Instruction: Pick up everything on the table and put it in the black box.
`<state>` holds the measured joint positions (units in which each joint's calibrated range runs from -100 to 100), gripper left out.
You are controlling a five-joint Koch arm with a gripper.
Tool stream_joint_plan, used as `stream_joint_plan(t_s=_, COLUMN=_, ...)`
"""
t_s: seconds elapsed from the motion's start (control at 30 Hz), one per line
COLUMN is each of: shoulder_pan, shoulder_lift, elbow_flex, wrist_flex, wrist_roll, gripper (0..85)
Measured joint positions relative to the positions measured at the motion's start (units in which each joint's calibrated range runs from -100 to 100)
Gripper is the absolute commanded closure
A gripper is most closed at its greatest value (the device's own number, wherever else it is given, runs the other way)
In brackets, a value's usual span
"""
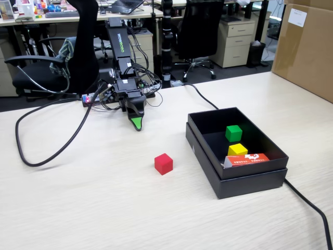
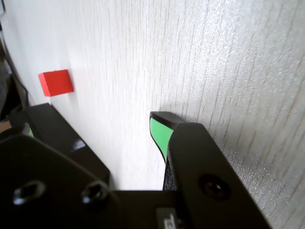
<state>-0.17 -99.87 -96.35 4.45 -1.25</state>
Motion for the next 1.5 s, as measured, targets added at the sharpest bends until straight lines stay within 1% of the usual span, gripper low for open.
stream_joint_plan(t_s=1.5, shoulder_pan=0.15, shoulder_lift=0.0, elbow_flex=0.0, wrist_flex=0.0, wrist_roll=0.0, gripper=37.5)
